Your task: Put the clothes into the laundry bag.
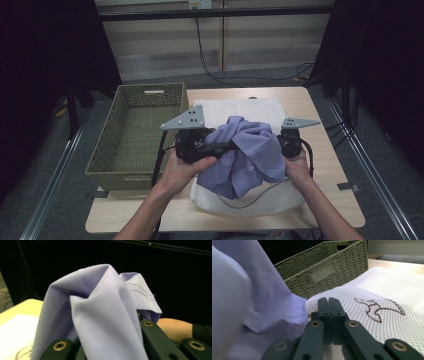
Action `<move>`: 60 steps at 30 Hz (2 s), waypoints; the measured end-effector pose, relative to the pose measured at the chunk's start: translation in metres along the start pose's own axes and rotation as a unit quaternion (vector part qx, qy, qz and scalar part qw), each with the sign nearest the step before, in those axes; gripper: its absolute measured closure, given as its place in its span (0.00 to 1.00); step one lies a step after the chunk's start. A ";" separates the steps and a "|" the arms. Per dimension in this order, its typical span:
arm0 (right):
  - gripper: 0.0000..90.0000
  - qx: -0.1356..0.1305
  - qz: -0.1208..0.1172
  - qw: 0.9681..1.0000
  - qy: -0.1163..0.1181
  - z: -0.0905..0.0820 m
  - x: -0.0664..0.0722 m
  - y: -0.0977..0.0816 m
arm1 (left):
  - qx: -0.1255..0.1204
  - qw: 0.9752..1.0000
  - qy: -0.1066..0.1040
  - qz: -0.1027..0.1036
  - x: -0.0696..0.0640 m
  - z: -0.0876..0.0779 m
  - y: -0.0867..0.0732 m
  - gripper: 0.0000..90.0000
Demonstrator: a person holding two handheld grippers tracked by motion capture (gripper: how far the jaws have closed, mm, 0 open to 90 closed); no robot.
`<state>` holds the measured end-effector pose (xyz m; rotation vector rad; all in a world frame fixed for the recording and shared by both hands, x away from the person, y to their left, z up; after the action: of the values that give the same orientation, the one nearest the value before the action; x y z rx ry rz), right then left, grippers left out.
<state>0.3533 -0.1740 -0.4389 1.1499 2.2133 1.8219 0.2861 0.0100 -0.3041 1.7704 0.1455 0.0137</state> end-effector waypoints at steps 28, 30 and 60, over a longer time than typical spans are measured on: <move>1.00 0.007 -0.003 1.000 -0.001 0.001 0.000 -0.002 | 0.067 0.997 0.036 -0.021 0.032 0.033 -0.054 0.91; 1.00 0.007 -0.004 1.000 -0.001 0.001 0.000 -0.002 | 0.068 0.997 0.039 -0.023 0.033 0.034 -0.056 0.91; 1.00 0.013 -0.005 1.000 -0.004 0.003 0.000 -0.004 | 0.148 0.987 0.053 -0.036 0.051 0.061 -0.110 0.91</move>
<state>0.3528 -0.1715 -0.4431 1.1450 2.2421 1.7864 0.3322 -0.0222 -0.4277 2.0618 0.3011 0.0368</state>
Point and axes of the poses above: each handheld gripper's, and its own axes: z roughly forward along the jaws, y roughly out of its top, x roughly to its left, the point moved 6 cm from there along z, roughly forward along the jaws, and after that the axes turned 5 degrees about z, right-handed, at the moved point
